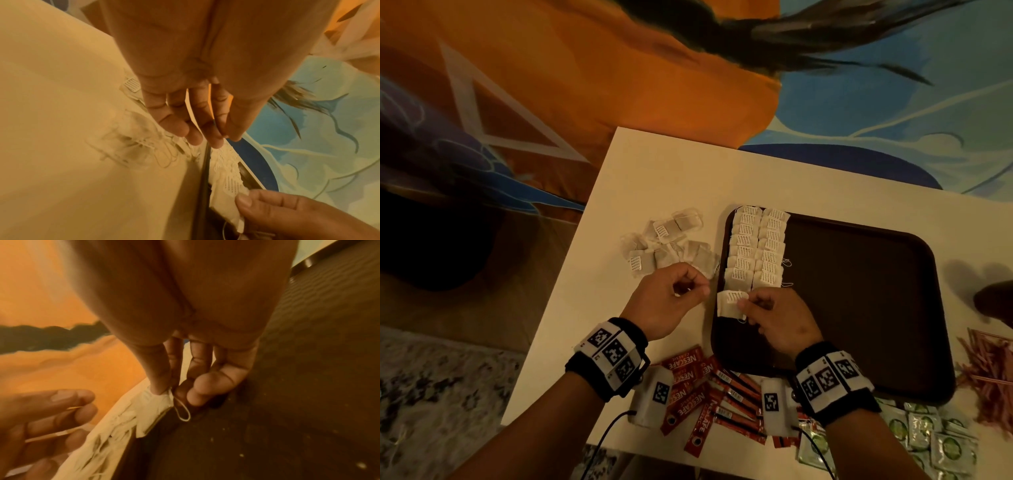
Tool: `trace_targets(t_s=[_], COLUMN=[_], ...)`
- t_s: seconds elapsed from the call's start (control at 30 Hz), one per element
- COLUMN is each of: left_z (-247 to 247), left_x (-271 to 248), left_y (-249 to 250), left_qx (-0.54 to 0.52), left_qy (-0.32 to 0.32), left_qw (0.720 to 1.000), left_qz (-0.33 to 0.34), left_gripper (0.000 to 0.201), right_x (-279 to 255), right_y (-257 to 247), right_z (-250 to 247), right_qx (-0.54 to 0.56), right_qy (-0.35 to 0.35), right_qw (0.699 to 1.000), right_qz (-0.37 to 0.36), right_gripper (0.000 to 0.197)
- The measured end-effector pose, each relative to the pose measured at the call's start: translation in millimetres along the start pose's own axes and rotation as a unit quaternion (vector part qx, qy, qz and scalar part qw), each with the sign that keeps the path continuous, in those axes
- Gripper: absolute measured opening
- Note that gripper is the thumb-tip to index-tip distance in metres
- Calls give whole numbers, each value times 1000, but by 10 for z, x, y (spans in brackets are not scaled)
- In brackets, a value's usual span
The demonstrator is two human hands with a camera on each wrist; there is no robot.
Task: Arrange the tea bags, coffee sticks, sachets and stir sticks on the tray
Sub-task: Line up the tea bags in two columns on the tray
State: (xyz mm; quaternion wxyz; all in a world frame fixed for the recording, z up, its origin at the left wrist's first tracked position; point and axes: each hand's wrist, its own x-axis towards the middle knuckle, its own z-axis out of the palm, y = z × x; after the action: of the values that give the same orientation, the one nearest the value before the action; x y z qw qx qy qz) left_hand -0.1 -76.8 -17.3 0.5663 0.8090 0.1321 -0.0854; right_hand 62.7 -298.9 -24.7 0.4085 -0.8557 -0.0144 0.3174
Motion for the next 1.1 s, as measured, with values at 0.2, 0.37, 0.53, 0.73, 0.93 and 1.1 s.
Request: trace_targets(t_s=[0.2, 0.37, 0.53, 0.73, 0.93, 1.1], left_z=[-13, -26, -35, -78, -251, -360], left_x=[-1, 23, 41, 16, -34, -36], left_y=[-73, -109, -131, -163, -306, -506], left_qx=[39, 59, 60, 78, 137, 244], left_qy=[-7, -9, -8, -1, 52, 53], left_qw=[999, 998, 998, 996, 988, 967], left_qz=[-6, -15, -20, -31, -45, -54], left_gripper=[4, 3, 4, 5, 10, 28], right_x=[148, 202, 190, 61, 21, 60], right_y=[13, -63, -110, -245, -437, -610], right_z=[31, 75, 55, -18, 15, 365], right_qx=[-10, -31, -86, -185, -173, -203], right_qy=[53, 90, 105, 139, 129, 28], right_qw=[997, 994, 987, 969, 976, 976], right_qz=[47, 56, 89, 91, -3, -66], right_gripper=[17, 15, 15, 23, 15, 12])
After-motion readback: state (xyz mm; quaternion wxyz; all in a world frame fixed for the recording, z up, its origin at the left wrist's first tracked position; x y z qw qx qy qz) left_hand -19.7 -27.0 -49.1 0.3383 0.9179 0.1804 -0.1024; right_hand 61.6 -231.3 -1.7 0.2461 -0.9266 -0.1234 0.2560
